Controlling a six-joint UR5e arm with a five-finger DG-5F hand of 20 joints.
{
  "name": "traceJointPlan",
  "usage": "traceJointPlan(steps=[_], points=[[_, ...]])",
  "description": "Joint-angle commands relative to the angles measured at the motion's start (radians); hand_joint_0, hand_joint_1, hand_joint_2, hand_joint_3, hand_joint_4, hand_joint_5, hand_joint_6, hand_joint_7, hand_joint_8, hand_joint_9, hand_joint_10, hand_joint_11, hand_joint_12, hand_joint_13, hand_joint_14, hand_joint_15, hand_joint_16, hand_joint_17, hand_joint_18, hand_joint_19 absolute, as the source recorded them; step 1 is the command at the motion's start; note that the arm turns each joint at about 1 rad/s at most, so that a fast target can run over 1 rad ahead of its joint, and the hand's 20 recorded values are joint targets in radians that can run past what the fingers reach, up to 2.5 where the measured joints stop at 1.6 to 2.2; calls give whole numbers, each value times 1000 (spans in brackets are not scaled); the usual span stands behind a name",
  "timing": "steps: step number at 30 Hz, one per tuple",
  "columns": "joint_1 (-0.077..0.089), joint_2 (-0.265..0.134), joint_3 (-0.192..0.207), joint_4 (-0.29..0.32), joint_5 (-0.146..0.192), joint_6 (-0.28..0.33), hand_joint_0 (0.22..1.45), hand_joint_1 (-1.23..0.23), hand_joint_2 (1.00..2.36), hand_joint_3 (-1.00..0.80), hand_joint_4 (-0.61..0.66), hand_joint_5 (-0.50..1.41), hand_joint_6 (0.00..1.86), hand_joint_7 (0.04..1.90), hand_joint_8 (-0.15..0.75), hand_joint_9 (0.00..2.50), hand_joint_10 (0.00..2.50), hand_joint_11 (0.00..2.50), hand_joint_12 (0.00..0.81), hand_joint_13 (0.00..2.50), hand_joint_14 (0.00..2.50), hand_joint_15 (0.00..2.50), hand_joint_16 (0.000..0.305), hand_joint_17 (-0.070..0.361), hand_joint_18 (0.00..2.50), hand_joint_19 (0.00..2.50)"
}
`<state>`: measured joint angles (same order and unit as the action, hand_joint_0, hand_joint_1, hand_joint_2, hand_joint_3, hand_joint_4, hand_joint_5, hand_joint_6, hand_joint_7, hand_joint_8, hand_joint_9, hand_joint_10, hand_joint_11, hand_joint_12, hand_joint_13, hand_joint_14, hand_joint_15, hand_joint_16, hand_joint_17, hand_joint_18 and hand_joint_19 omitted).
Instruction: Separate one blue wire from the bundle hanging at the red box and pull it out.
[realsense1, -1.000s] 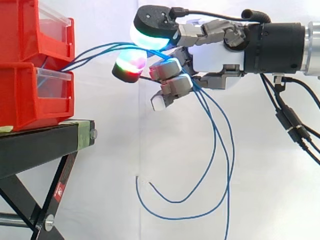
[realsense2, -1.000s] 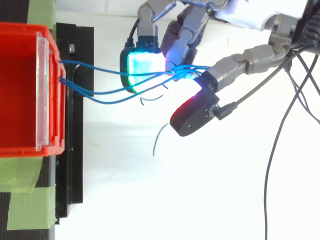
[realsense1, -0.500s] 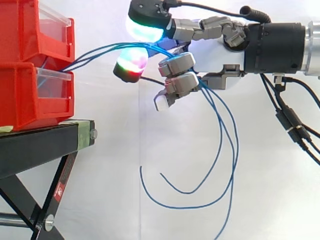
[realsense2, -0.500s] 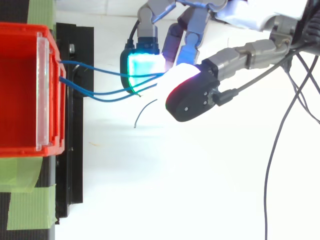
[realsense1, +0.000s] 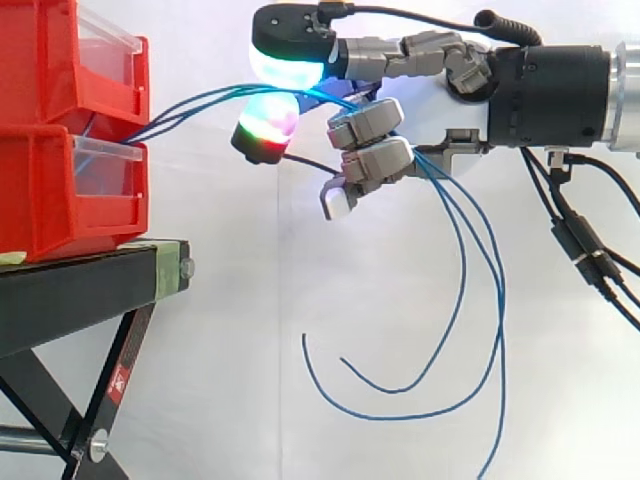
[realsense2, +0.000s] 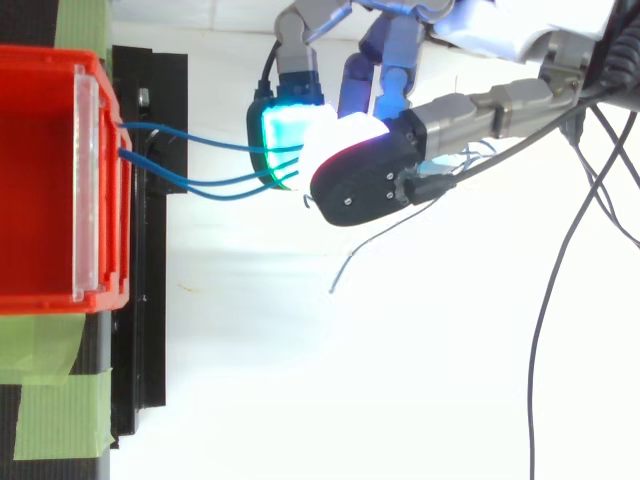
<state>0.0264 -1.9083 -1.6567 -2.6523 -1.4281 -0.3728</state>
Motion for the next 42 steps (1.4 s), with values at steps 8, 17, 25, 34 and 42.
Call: traceJointPlan(steps=[8,17,25,34,42], points=[[0,0,0,0,0,0,544,-788,1016,-237,206,-173,900,1006,354,1443,11,1576,488,1493,17,1295,57,128,962,602],[0,0,0,0,1,0,571,-871,1017,-260,200,-197,909,977,327,1315,11,1539,453,1405,19,1288,55,123,878,596],[0,0,0,0,1,0,567,-903,1012,-357,206,-205,911,957,334,1265,12,1526,452,1376,20,1277,56,125,853,578],[0,0,0,0,1,0,534,-823,1006,-433,208,-189,909,941,348,1384,8,1571,476,1433,17,1280,55,125,899,594],[-2,0,0,0,1,0,533,-608,1004,-450,194,-153,890,984,354,1505,10,1586,474,1513,17,1274,53,120,961,606]])
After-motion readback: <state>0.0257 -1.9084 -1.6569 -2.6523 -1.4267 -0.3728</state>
